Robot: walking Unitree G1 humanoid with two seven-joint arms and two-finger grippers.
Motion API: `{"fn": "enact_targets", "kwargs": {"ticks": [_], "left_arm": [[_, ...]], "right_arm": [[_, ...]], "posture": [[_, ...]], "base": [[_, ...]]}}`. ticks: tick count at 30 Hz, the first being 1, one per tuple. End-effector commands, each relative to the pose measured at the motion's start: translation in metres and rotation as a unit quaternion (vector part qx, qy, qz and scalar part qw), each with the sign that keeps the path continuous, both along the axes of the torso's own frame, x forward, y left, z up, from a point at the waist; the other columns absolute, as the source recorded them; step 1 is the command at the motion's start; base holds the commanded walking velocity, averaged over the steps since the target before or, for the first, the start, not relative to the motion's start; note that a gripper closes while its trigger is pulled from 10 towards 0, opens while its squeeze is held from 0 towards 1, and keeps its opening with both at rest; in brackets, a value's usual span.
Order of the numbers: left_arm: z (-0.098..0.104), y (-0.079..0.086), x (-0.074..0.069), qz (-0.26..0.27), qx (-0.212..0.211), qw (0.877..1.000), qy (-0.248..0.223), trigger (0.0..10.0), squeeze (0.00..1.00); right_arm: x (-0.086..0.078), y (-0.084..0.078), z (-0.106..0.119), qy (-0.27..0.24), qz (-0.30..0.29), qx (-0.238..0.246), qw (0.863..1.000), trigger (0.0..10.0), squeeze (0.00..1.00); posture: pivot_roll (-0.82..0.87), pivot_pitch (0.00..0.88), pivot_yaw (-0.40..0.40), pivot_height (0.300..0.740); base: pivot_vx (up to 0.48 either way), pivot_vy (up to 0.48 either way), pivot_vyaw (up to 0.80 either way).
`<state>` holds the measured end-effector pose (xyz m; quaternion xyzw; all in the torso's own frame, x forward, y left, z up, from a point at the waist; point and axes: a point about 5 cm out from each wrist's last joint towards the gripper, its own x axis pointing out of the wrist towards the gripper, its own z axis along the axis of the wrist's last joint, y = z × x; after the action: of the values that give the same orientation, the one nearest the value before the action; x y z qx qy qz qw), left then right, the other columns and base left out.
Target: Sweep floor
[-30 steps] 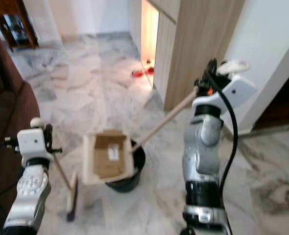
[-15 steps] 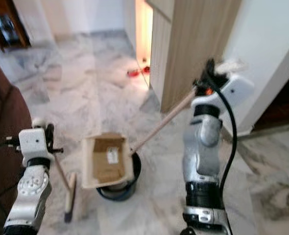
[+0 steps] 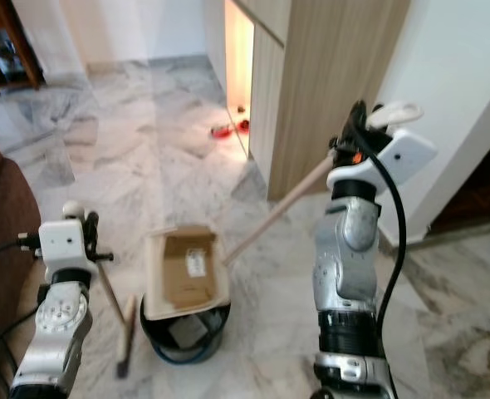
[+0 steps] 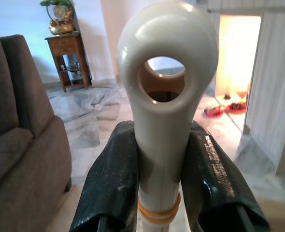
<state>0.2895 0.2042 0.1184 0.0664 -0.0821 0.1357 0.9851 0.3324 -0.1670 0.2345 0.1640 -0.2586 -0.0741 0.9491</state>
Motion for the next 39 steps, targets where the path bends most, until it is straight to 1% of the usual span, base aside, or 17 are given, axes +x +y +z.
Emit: {"fn": "enact_targets", "kwargs": {"ticks": [1,5,8,10,11,14,15,17,21,23,24,27,31,35,36,37,39], "left_arm": [[0.010,0.005,-0.001,0.003,0.017,1.000,-0.025,10.0,0.00],[0.010,0.005,0.000,0.003,0.017,1.000,-0.026,10.0,0.00],[0.011,0.004,0.001,0.000,0.016,0.999,-0.028,10.0,0.00],[0.011,0.004,0.001,0.000,0.016,0.999,-0.029,10.0,0.00],[0.011,0.003,0.001,-0.001,0.016,0.999,-0.029,10.0,0.00],[0.011,0.003,0.001,-0.002,0.017,0.999,-0.030,10.0,0.00],[0.011,0.004,0.001,-0.002,0.018,0.999,-0.030,10.0,0.00],[0.011,0.004,0.000,0.000,0.020,0.999,-0.030,10.0,0.00],[0.011,0.003,0.000,0.005,0.016,0.999,-0.034,10.0,0.00],[0.011,0.002,0.000,0.003,0.017,0.999,-0.034,10.0,0.00],[0.011,0.000,-0.001,0.000,0.020,0.999,-0.035,10.0,0.00],[0.011,-0.001,-0.001,-0.001,0.021,0.999,-0.035,10.0,0.00],[0.010,0.000,-0.002,0.000,0.021,0.999,-0.035,10.0,0.00],[0.010,-0.001,-0.002,0.001,0.021,0.999,-0.036,10.0,0.00],[0.010,-0.001,-0.002,0.002,0.021,0.999,-0.036,10.0,0.00],[0.010,-0.001,-0.002,0.002,0.021,0.999,-0.036,10.0,0.00],[0.010,-0.002,-0.002,0.001,0.019,0.999,-0.037,10.0,0.00]], "right_arm": [[-0.004,0.013,0.023,-0.053,0.028,-0.001,0.998,10.0,0.00],[-0.006,0.024,0.026,-0.061,0.052,-0.030,0.996,10.0,0.00],[-0.010,0.039,0.030,-0.077,0.082,-0.060,0.992,10.0,0.00],[-0.011,0.044,0.031,-0.081,0.090,-0.065,0.991,10.0,0.00],[-0.013,0.051,0.031,-0.084,0.101,-0.069,0.989,10.0,0.00],[-0.014,0.058,0.031,-0.085,0.106,-0.076,0.988,10.0,0.00],[-0.015,0.066,0.029,-0.082,0.111,-0.066,0.988,10.0,0.00],[-0.022,0.092,0.026,-0.083,0.134,-0.083,0.984,10.0,0.00],[-0.034,0.119,0.022,-0.087,0.165,-0.082,0.979,10.0,0.00],[-0.036,0.123,0.021,-0.086,0.167,-0.081,0.979,10.0,0.00],[-0.040,0.130,0.020,-0.090,0.173,-0.088,0.977,10.0,0.00],[-0.046,0.141,0.021,-0.105,0.182,-0.112,0.971,10.0,0.00],[-0.050,0.145,0.027,-0.121,0.179,-0.123,0.968,10.0,0.00],[-0.051,0.143,0.031,-0.128,0.167,-0.116,0.971,10.0,0.00],[-0.050,0.138,0.034,-0.134,0.135,-0.124,0.974,10.0,0.00],[-0.050,0.137,0.034,-0.135,0.127,-0.127,0.974,10.0,0.00],[-0.047,0.127,0.039,-0.142,0.093,-0.124,0.978,10.0,0.00]], "posture": [[0.03,0.000,-0.017,0.740],[0.03,0.000,-0.018,0.740],[0.03,0.000,-0.020,0.740],[0.03,0.000,-0.020,0.740],[0.03,0.000,-0.021,0.740],[0.03,0.000,-0.027,0.740],[0.03,0.000,-0.032,0.740],[0.03,0.000,-0.034,0.740],[0.04,0.000,-0.047,0.740],[0.04,0.000,-0.048,0.740],[0.04,0.000,-0.049,0.740],[0.04,0.000,-0.052,0.740],[0.04,0.000,-0.057,0.740],[0.04,0.000,-0.059,0.740],[0.04,0.000,-0.061,0.740],[0.04,0.000,-0.061,0.740],[0.04,0.000,-0.063,0.740]], "base": [[0.000,0.000,0.00],[0.000,0.000,0.00],[0.000,0.000,0.00],[0.000,0.000,0.00],[0.000,0.000,0.00],[0.000,0.000,0.00],[0.000,0.000,0.00],[0.000,0.000,0.00],[0.000,0.000,0.00],[0.000,0.000,0.00],[0.000,0.000,0.00],[0.000,0.000,0.00],[0.000,0.000,0.00],[0.000,0.000,0.00],[0.000,0.000,0.00],[0.000,0.000,0.00],[0.000,0.000,0.00]]}}
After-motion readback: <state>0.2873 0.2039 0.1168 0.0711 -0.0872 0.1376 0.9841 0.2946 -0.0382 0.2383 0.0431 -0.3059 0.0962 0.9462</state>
